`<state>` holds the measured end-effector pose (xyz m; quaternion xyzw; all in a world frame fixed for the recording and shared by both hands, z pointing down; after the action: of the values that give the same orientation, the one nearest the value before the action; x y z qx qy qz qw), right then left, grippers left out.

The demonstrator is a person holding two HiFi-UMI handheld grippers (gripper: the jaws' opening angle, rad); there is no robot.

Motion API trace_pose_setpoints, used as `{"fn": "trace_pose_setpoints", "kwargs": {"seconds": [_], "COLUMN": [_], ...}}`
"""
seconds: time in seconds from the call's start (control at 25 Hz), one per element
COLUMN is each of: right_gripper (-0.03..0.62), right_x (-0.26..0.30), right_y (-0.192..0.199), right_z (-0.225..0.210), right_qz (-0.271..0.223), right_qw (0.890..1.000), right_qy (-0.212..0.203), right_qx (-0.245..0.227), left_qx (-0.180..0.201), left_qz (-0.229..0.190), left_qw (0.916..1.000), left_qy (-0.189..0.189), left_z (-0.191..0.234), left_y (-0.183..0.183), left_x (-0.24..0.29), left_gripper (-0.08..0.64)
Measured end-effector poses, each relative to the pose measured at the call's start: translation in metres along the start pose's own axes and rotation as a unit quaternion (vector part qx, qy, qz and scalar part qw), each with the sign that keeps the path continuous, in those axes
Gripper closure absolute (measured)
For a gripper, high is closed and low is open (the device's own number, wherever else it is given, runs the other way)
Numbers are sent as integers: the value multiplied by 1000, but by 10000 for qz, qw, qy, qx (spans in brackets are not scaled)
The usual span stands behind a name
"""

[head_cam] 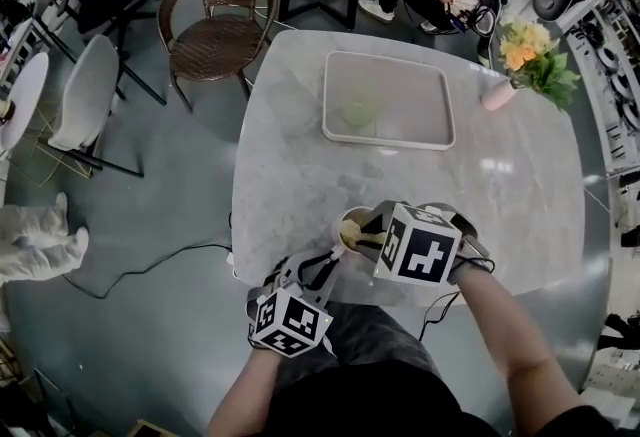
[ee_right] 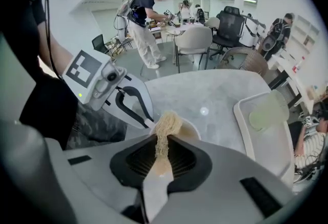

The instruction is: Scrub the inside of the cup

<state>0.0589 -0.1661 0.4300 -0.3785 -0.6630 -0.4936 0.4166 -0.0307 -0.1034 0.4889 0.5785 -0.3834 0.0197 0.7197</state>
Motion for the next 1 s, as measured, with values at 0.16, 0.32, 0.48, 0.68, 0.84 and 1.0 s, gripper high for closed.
{"fn": "trace_pose_setpoints", "kwargs": {"seconds": [0.16, 0.32, 0.48, 0.68, 0.84, 1.0], "right_gripper": [529, 531, 529, 529, 529, 529], "right_x": [-23, -39, -40, -32, -26, -28], "right_y": [-3, 1, 5, -3, -5, -1], "right_z": [7, 6, -4, -1, 16, 25], "right_qz": [-220, -17, 451, 529, 308, 320], "right_qw": [9996, 9997, 9954, 9829, 9799, 9877], "right_qy": [17, 64, 753, 1431, 1127, 603], "right_qx": [-155, -222, -395, -1033, -1619, -1407], "left_qx": [-63, -86, -10, 95, 75, -5], "left_qz": [11, 20, 2, 7, 16, 23], "left_qw": [9999, 9999, 10000, 10000, 10000, 10000], "left_qy": [-81, -104, -43, 5, 13, -21], "left_z": [0, 0, -2, -3, -3, -3], "left_y": [1, 1, 1, 3, 2, 3], "left_x": [-1, -3, -3, -4, -4, -4], "left_gripper": [508, 508, 508, 508, 508, 508]}}
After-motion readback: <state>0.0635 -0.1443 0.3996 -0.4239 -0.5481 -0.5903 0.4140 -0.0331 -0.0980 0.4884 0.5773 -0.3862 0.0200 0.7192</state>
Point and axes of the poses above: the fingertips, and each gripper's own axes: x forward along the fingers, z to its left, y out of its underside, the point moved 7 cm from there along -x, backward along the fingers, and after that the axes turned 2 degrees about -z, right-handed, at the moved point
